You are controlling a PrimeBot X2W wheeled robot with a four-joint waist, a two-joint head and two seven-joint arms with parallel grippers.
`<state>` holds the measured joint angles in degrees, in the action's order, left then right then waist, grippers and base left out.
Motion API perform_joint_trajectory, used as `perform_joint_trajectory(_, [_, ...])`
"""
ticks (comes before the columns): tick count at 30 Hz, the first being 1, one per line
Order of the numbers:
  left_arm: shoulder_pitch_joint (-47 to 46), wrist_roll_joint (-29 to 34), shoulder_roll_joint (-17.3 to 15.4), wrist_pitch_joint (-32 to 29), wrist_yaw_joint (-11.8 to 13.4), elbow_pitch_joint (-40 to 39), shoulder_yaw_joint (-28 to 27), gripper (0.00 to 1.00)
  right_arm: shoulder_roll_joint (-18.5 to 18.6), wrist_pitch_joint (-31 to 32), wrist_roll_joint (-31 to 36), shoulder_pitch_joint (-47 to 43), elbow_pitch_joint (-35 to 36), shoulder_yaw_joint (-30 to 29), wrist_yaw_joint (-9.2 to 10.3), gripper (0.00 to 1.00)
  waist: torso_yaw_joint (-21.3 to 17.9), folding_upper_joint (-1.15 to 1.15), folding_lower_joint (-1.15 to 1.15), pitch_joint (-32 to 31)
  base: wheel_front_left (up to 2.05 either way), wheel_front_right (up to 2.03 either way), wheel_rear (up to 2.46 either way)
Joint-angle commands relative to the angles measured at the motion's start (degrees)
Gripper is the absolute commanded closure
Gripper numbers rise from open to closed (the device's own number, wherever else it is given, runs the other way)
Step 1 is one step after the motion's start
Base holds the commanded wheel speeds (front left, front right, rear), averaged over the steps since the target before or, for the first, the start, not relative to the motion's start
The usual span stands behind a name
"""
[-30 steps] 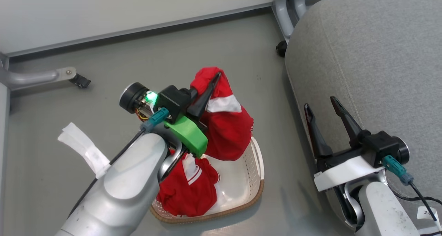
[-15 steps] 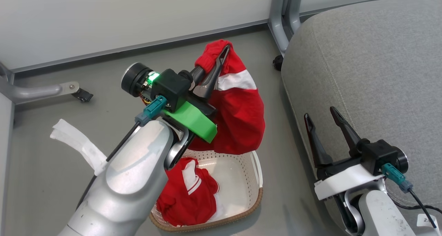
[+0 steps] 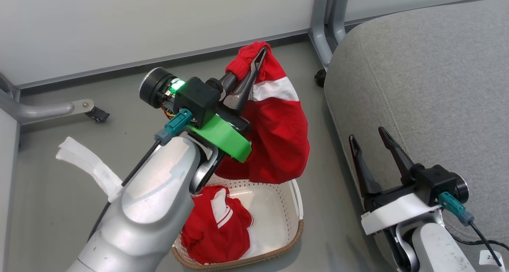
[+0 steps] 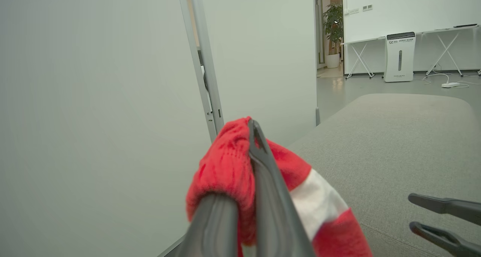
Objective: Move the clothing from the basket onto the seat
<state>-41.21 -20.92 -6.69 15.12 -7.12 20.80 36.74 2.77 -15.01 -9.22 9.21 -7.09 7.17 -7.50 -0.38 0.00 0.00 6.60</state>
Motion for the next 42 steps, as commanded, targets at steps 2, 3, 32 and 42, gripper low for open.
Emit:
perform_joint_trajectory(2, [0.6, 0.5, -0.2, 0.1, -0.3, -0.1, -0.3, 1.00, 0.2, -0.3, -0.1, -0.2, 0.6, 0.6, 0.02, 0.00, 0.2, 0.00, 0.00, -0.1, 0.00, 0.00, 0.00])
perform_joint_trajectory(3, [0.8, 0.5, -0.2, 0.0, -0.3, 0.0, -0.4, 1.00, 0.2, -0.3, -0.2, 0.0, 0.8, 0.9, 0.02, 0.00, 0.2, 0.00, 0.00, -0.1, 0.00, 0.00, 0.00])
perform_joint_trajectory(32, [1.1, 1.6, 2.5, 0.0, -0.4, -1.5, 3.8, 1.00, 1.4, -0.3, 4.6, 15.6, -7.3, 17.1, 0.02, 0.00, 4.9, 0.00, 0.00, 1.8, 0.00, 0.00, 0.00])
perform_joint_trajectory(42, [0.2, 0.6, 3.2, 0.0, -0.4, -2.8, 6.1, 1.00, 0.7, -0.3, 2.0, 18.2, -12.5, 18.9, 0.02, 1.00, 6.3, 0.00, 0.00, 2.6, 0.00, 0.00, 0.00])
